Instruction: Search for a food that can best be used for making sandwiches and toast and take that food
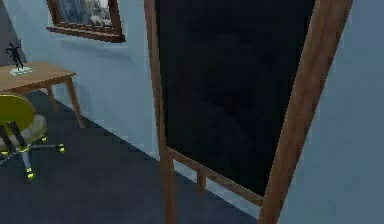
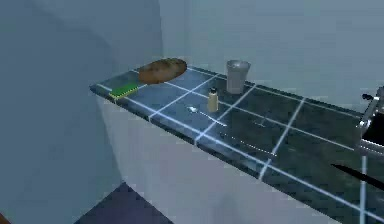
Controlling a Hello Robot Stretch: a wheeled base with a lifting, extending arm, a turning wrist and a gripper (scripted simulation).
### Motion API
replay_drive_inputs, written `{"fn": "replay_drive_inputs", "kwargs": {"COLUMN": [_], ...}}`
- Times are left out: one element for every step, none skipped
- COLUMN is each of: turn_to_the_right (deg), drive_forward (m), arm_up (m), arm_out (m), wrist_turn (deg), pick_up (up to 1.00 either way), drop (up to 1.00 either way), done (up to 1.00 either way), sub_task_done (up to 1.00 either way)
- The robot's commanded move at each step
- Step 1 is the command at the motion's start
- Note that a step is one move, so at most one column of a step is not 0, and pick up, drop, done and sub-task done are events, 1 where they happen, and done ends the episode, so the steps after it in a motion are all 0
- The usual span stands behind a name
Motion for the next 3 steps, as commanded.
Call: {"fn": "replay_drive_inputs", "kwargs": {"turn_to_the_right": [45.0, 18.0, 0.0], "drive_forward": [0.0, 0.0, 0.5], "arm_up": [0.0, 0.0, 0.0], "arm_out": [0.0, 0.0, 0.0], "wrist_turn": [0.0, 0.0, 0.0], "pick_up": [0.0, 0.0, 0.0], "drop": [0.0, 0.0, 0.0], "done": [0.0, 0.0, 0.0], "sub_task_done": [0.0, 0.0, 0.0]}}
